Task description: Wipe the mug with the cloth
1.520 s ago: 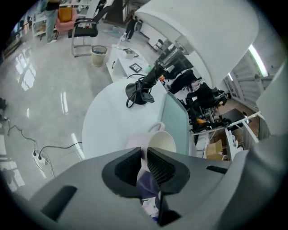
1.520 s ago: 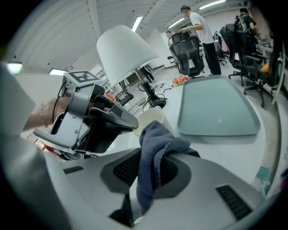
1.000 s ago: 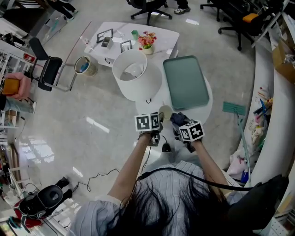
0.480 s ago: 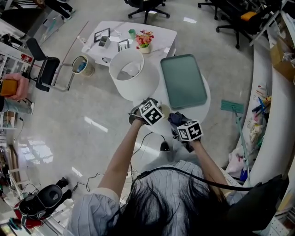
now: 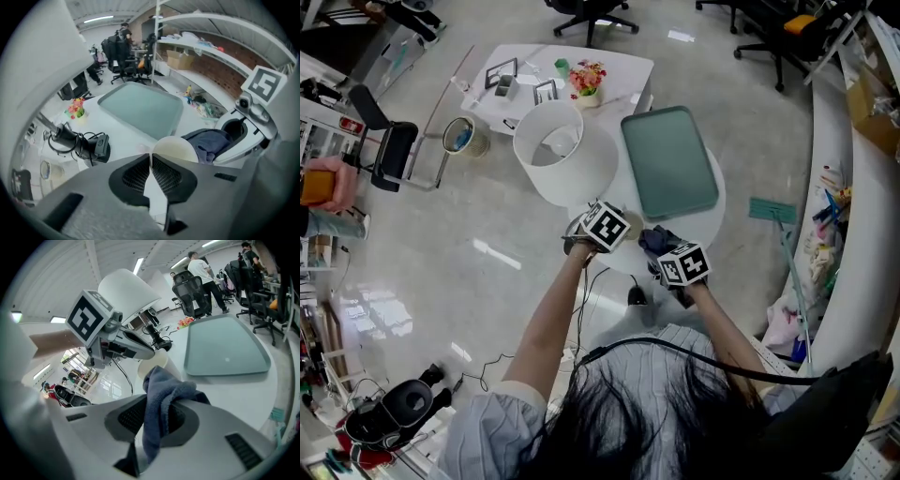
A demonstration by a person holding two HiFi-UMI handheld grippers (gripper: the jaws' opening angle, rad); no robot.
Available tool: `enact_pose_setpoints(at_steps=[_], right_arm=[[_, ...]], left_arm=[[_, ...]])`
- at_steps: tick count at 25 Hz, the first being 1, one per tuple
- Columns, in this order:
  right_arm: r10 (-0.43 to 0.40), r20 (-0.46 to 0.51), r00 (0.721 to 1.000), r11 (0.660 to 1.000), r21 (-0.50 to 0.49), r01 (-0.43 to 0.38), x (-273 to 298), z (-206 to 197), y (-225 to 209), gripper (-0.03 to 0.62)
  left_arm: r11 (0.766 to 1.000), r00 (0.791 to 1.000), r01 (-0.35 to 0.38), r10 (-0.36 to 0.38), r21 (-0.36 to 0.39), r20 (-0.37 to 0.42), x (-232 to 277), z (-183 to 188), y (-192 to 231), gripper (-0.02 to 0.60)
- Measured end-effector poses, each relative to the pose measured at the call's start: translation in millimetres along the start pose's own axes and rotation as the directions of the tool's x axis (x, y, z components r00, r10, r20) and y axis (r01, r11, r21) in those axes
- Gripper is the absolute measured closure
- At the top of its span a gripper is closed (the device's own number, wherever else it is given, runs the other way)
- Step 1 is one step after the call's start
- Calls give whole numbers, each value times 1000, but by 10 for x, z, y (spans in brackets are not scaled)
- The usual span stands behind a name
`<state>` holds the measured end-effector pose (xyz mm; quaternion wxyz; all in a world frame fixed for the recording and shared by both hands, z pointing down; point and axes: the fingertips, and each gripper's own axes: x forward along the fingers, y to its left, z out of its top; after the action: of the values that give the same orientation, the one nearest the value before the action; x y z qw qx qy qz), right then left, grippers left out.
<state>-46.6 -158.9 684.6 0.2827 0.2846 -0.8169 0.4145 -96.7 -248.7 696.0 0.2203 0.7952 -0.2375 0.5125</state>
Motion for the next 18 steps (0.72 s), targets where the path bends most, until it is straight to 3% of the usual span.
enact_pose_setpoints(at_steps=[5,7,9,13,15,17,18], right_arm=[[3,-2,1000,1000,3,-3,12,-17,8,514],[2,-1,1000,1000,6,-2,12,-12,7,514],[1,2,1000,1000,9,-1,15,-4,6,514],[-2,7,1000,1000,22,2,8,-6,-11,514],[-4,10,1000,1000,27,4,-4,-5,-12,514],[-3,16,1000,999,36,3,-13,3,-15,514],[-2,19,1000,999,41,1,-15,1,-16,514]], left_arm=[[976,996,-36,53,-213,73,-50,-53,0,548],[950,990,-84,115,-301,86,-126,-100,50,548],[909,984,-101,152,-404,97,-222,-114,72,548],[791,975,-72,185,-607,126,-215,-196,47,548],[719,968,-53,208,-693,141,-220,-243,23,546],[615,961,-13,226,-788,160,-226,-291,-9,546],[546,958,21,228,-837,174,-220,-317,-38,546]])
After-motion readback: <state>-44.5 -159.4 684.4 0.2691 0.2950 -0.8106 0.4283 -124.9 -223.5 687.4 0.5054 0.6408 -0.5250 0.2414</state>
